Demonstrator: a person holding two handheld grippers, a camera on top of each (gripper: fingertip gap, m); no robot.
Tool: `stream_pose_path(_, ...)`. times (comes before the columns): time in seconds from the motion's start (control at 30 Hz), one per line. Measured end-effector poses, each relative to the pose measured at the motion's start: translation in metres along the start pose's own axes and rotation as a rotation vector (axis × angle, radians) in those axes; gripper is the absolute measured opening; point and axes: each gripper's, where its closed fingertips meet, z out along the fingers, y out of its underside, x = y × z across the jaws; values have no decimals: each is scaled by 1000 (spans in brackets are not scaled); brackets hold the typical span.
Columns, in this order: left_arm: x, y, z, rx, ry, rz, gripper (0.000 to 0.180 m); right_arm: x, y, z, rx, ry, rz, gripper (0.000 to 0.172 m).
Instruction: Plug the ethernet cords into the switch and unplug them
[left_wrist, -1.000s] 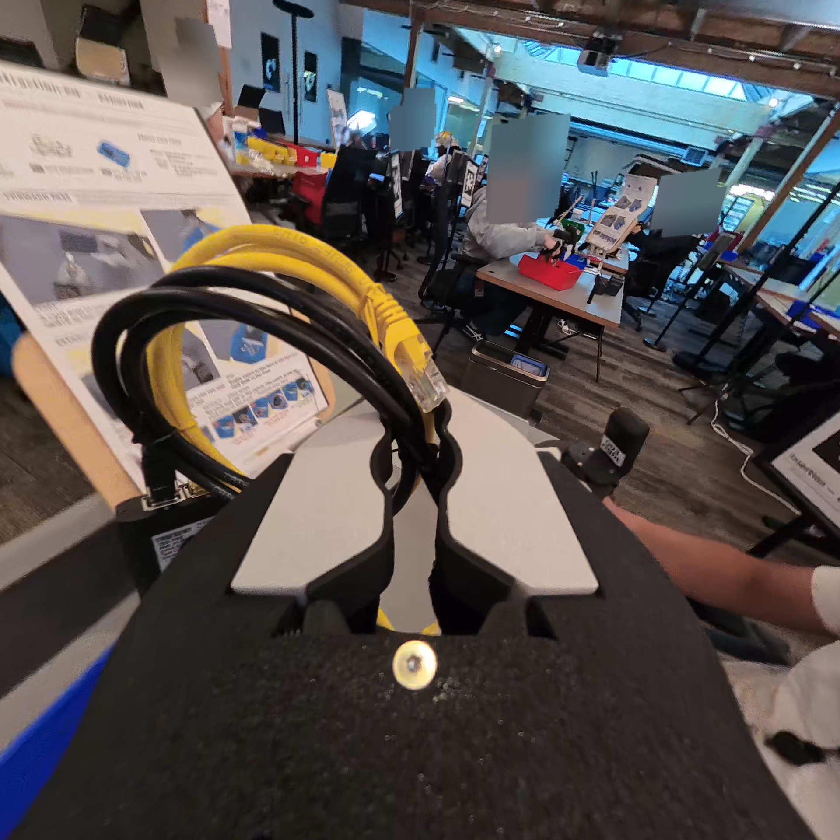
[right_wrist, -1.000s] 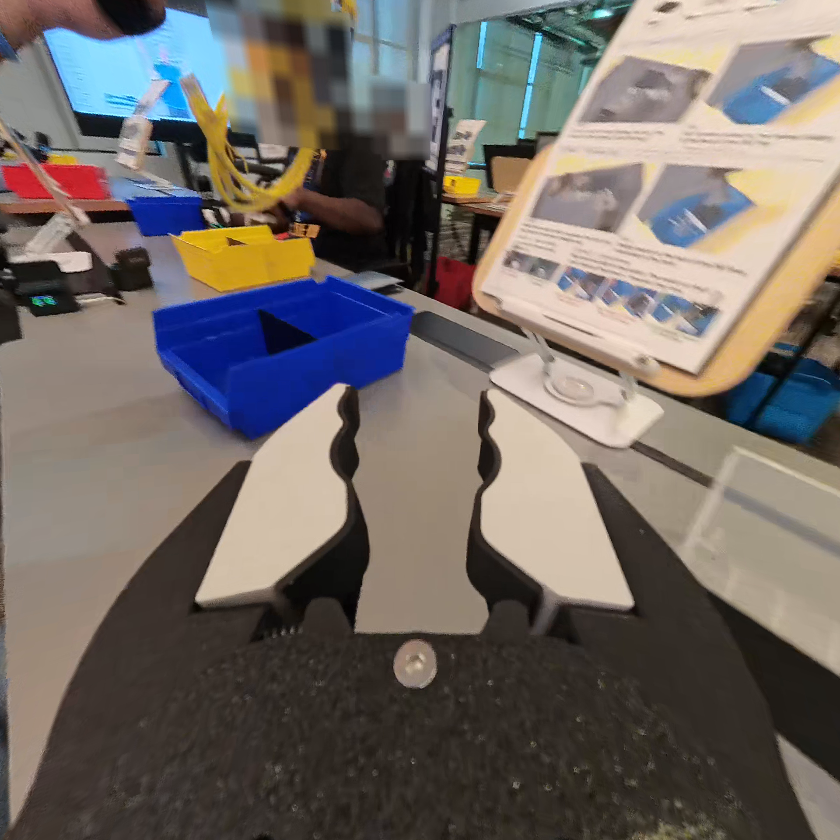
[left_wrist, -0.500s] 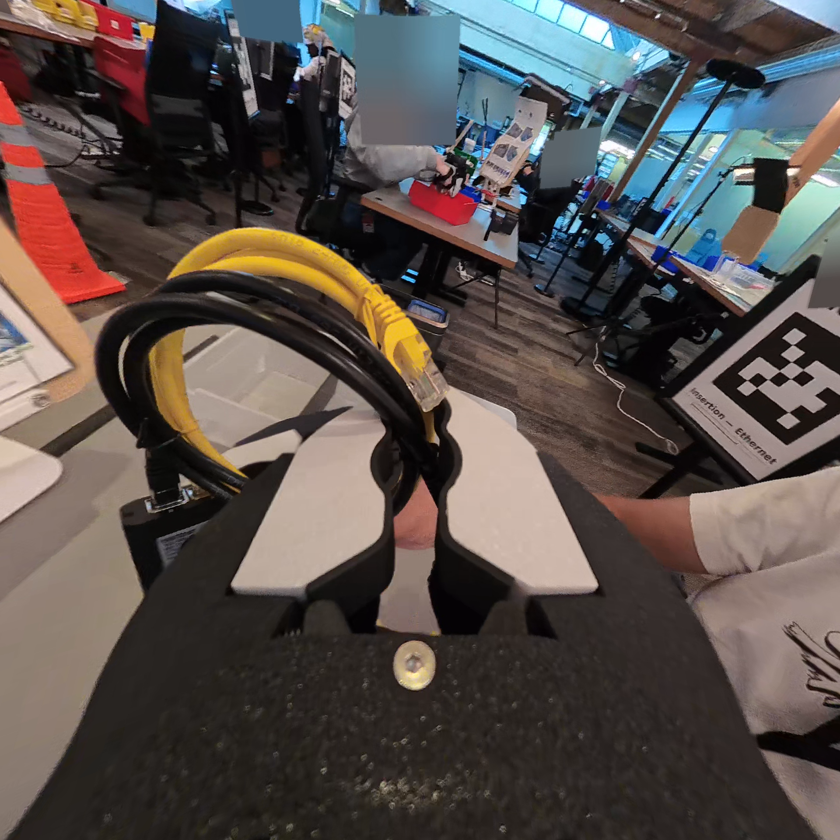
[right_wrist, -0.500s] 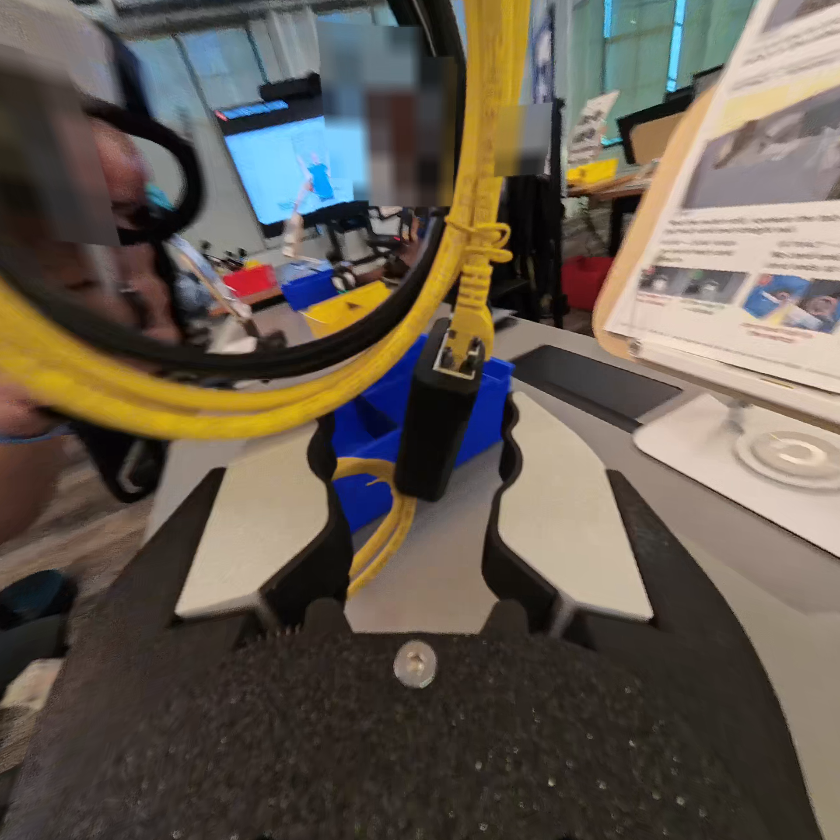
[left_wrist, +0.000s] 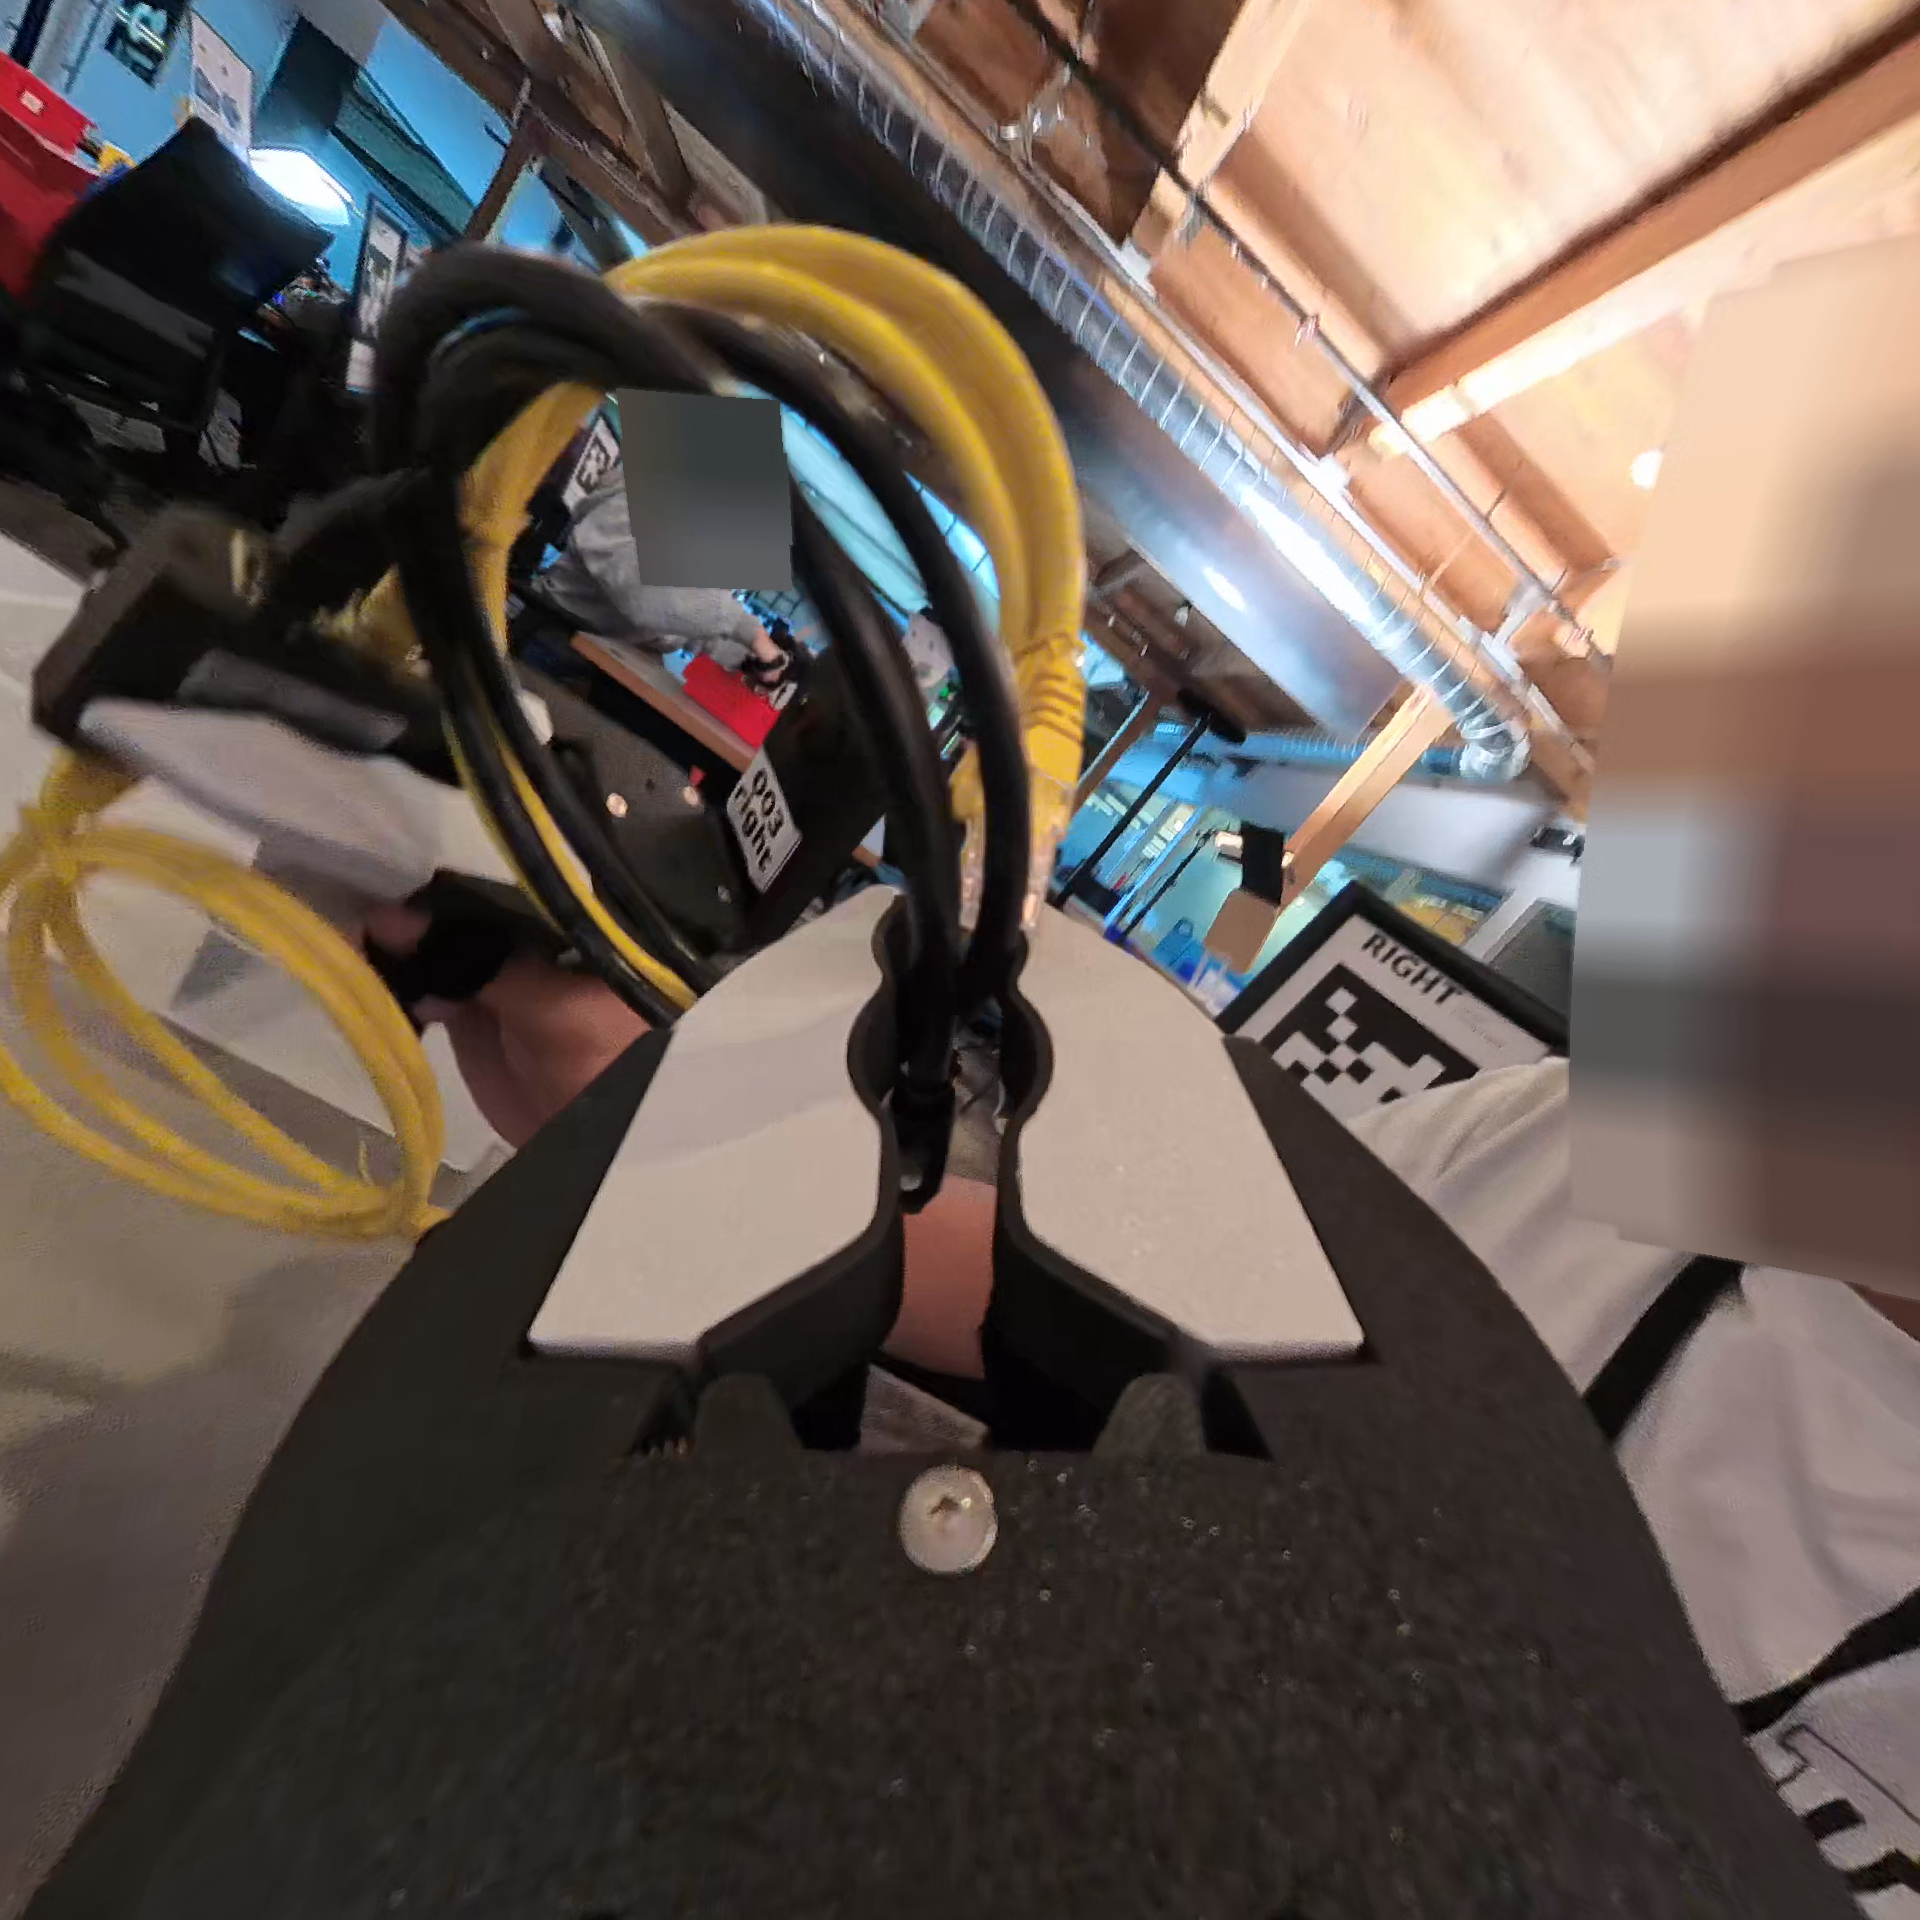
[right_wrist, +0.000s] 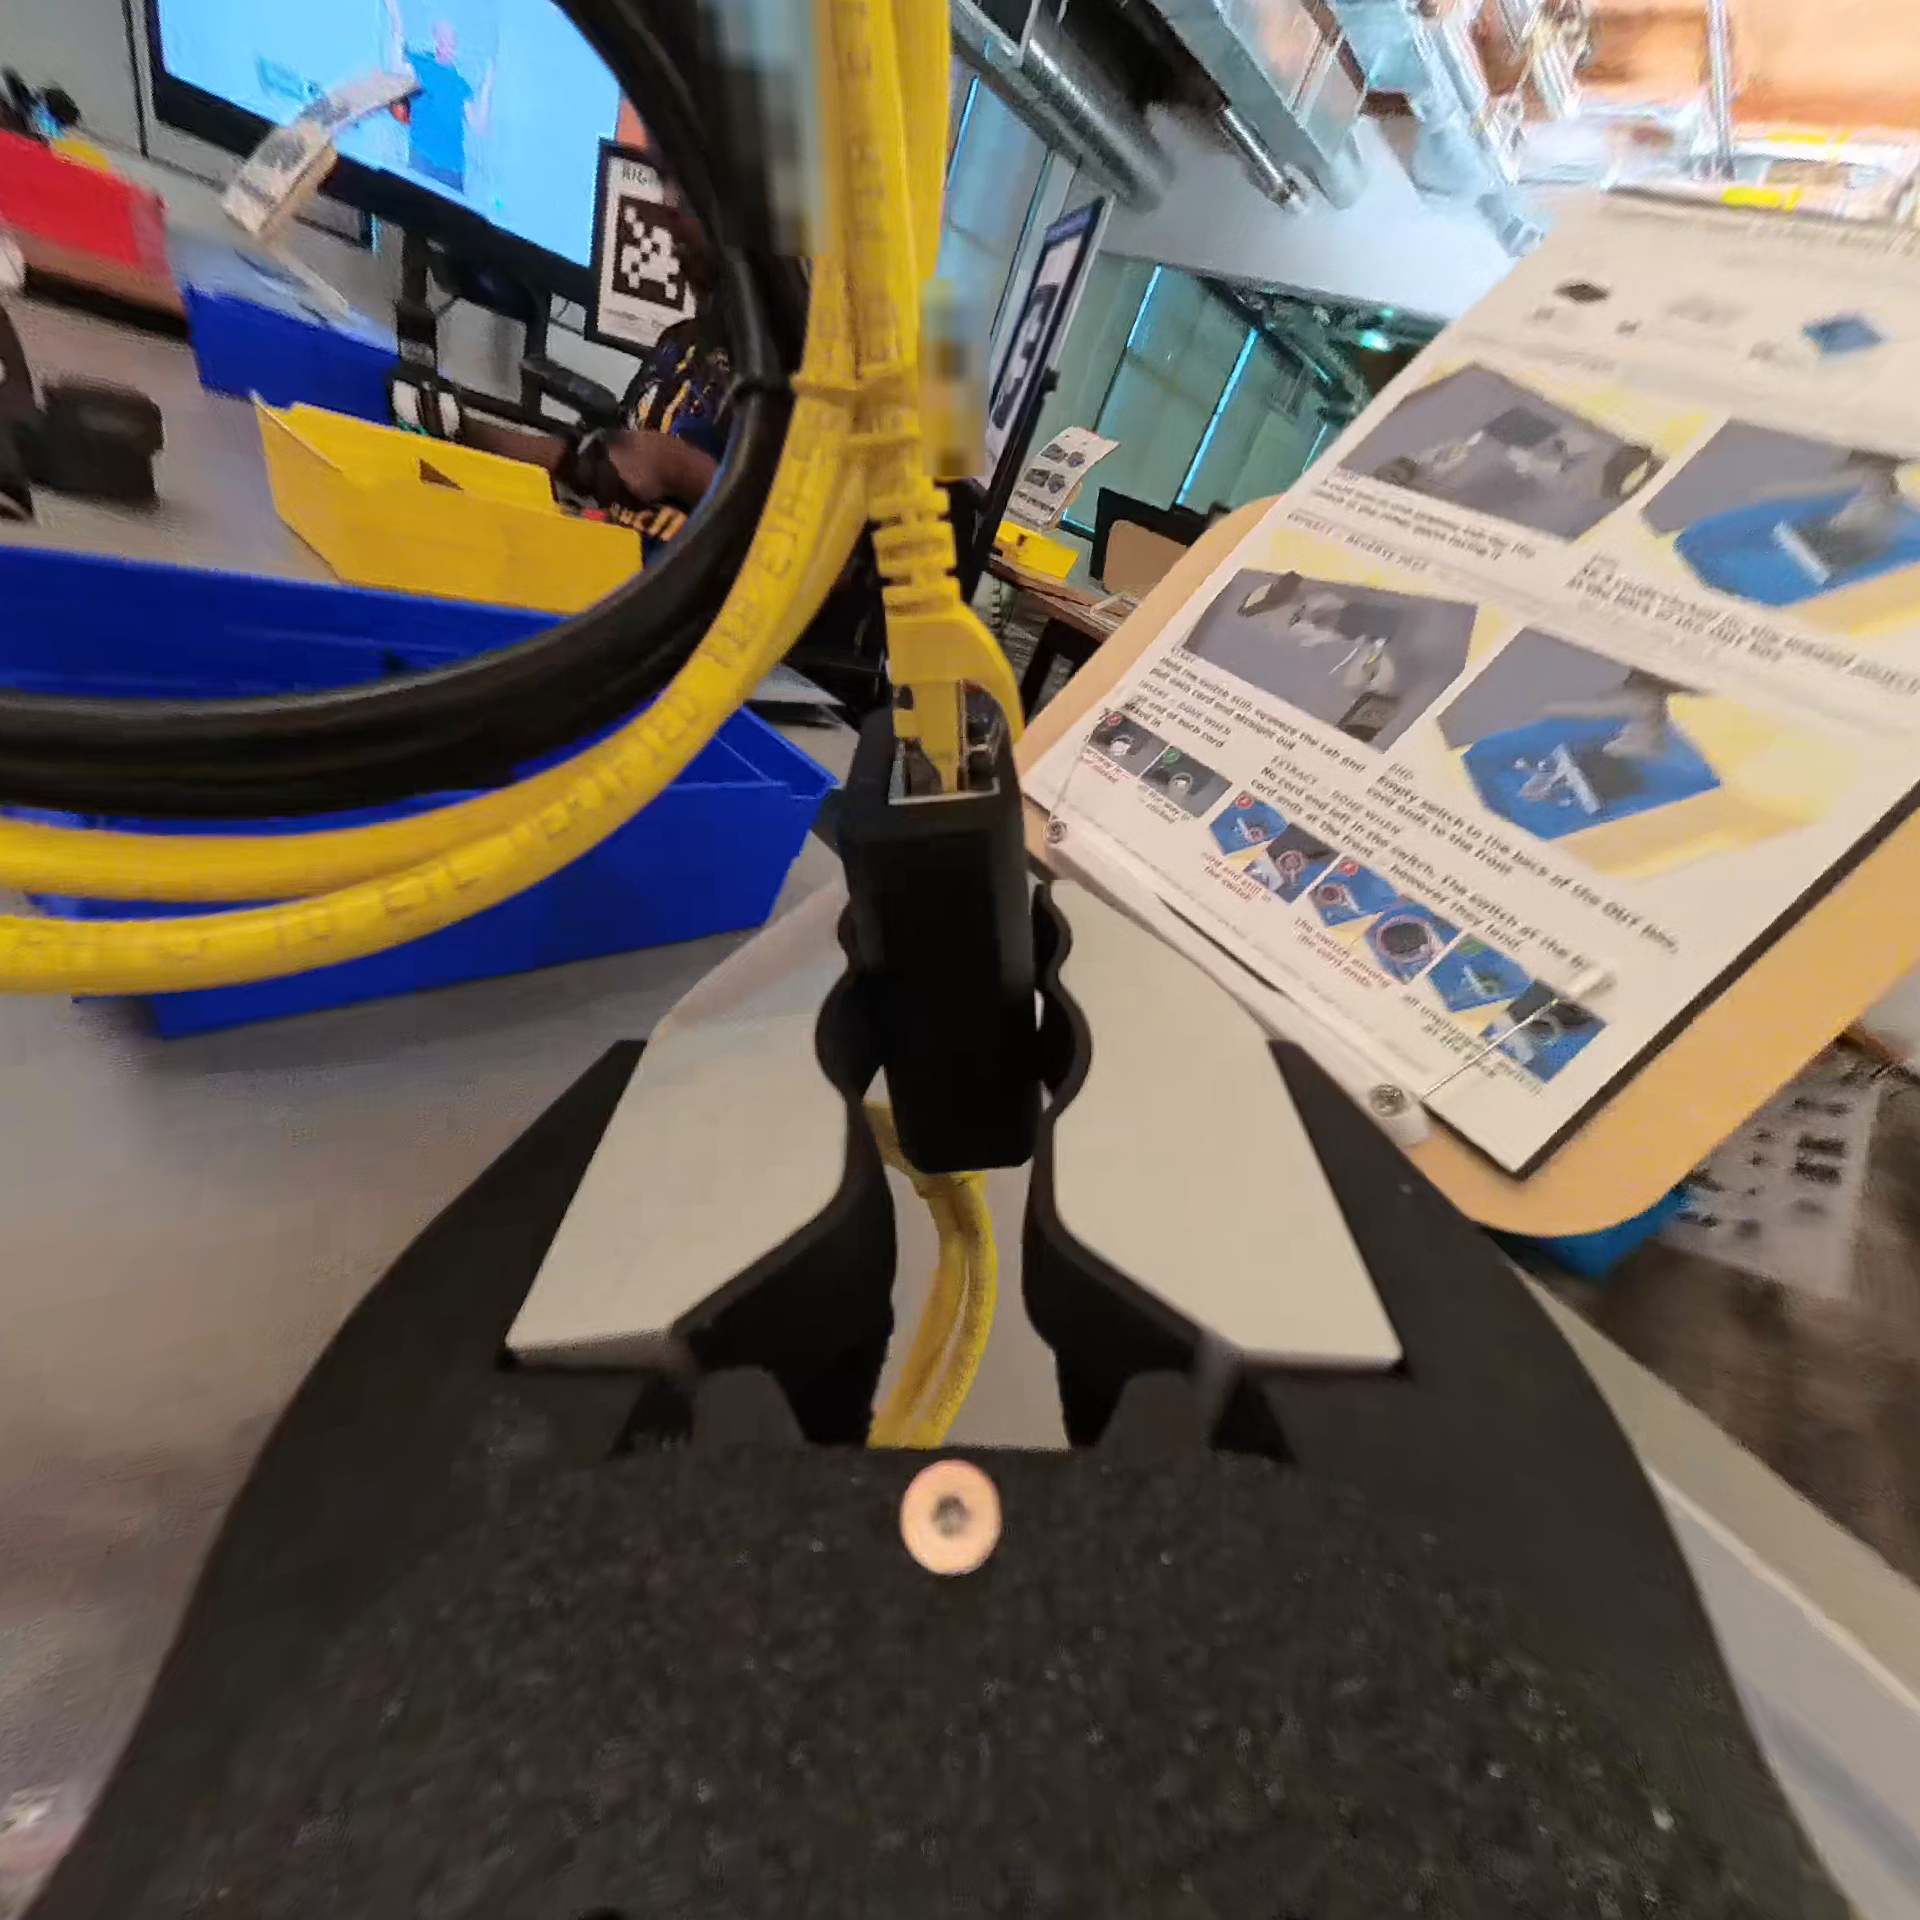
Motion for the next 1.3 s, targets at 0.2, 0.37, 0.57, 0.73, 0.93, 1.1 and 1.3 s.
stream_pose_path(0.2, 18, 43, -16, -81, -9, 99, 42, -23, -20, -6, 40, 14, -341, 25)
stream_pose_path(0.37, 30, 60, -50, -217, -109, 200, 83, -42, -37, -9, 77, -63, -516, 25)
stream_pose_path(0.57, 38, 31, -113, -88, -147, 164, 71, -49, -44, -20, 92, -62, -624, 25)
stream_pose_path(0.73, 18, -13, -126, -61, -348, 285, 53, -62, -45, -27, 99, -113, -664, 25)
stream_pose_path(0.93, -2, -11, -89, -461, -459, 858, 46, -83, -47, -31, 85, -275, -572, 25)
stream_pose_path(1.1, -27, 6, -59, -632, -414, 1196, 37, -87, -51, -35, 70, -315, -549, 25)
stream_pose_path(1.3, -54, 8, -33, -769, -422, 1364, 45, -81, -36, -30, -10, -320, -551, 25)
